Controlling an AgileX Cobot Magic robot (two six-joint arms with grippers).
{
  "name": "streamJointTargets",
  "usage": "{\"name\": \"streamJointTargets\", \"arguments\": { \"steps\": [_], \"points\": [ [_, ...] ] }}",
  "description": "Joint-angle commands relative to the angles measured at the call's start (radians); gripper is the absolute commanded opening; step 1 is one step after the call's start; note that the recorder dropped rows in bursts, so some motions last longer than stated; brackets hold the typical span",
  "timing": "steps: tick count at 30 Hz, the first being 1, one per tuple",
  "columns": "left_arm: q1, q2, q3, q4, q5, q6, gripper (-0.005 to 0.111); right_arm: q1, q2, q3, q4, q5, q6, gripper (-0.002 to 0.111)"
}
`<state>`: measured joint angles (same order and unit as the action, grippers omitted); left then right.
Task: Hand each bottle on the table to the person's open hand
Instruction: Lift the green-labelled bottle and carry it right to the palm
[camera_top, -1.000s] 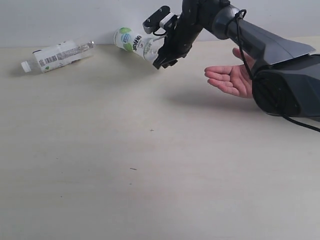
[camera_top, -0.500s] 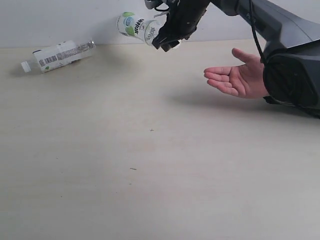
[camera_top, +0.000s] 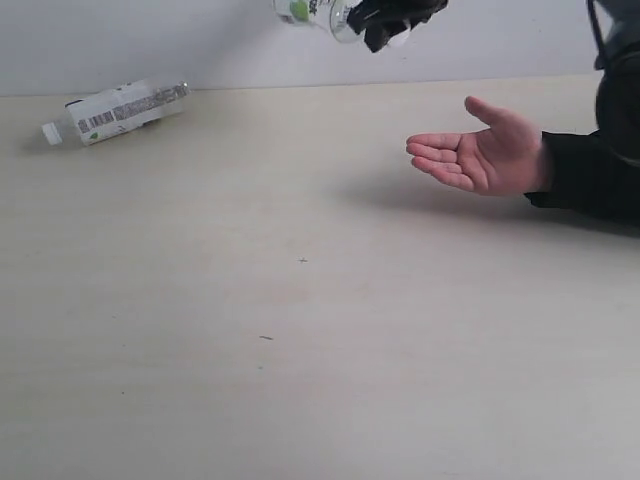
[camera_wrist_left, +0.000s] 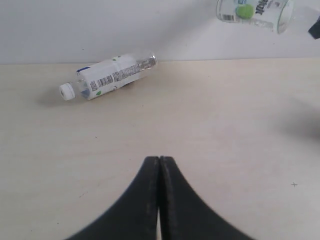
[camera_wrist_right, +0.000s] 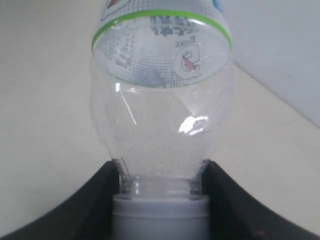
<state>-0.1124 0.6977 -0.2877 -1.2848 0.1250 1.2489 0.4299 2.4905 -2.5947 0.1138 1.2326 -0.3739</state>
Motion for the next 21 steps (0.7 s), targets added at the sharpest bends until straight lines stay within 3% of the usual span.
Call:
{"name": "streamJointTargets", "arguments": {
  "steps": [1, 4, 11, 21],
  "points": [
    [0.003, -0.004, 0.004, -0.001, 0.002, 0.005, 0.0, -0.046, -0.091, -0.002, 0.002, -0.012, 0.005, 0.0],
    [0.003, -0.004, 0.004, -0.001, 0.002, 0.005, 0.0, -0.046, -0.163, 0.081, 0.017, -0.012, -0.008, 0.0],
    [0.003, -0.004, 0.004, -0.001, 0.002, 0.005, 0.0, -0.046, -0.488, 0.582, 0.135, -0.012, -0.094, 0.0],
    [0.003, -0.004, 0.004, -0.001, 0.002, 0.005, 0.0, -0.046, -0.988, 1.251, 0.037, -0.354, 0.143, 0.0]
  ]
}}
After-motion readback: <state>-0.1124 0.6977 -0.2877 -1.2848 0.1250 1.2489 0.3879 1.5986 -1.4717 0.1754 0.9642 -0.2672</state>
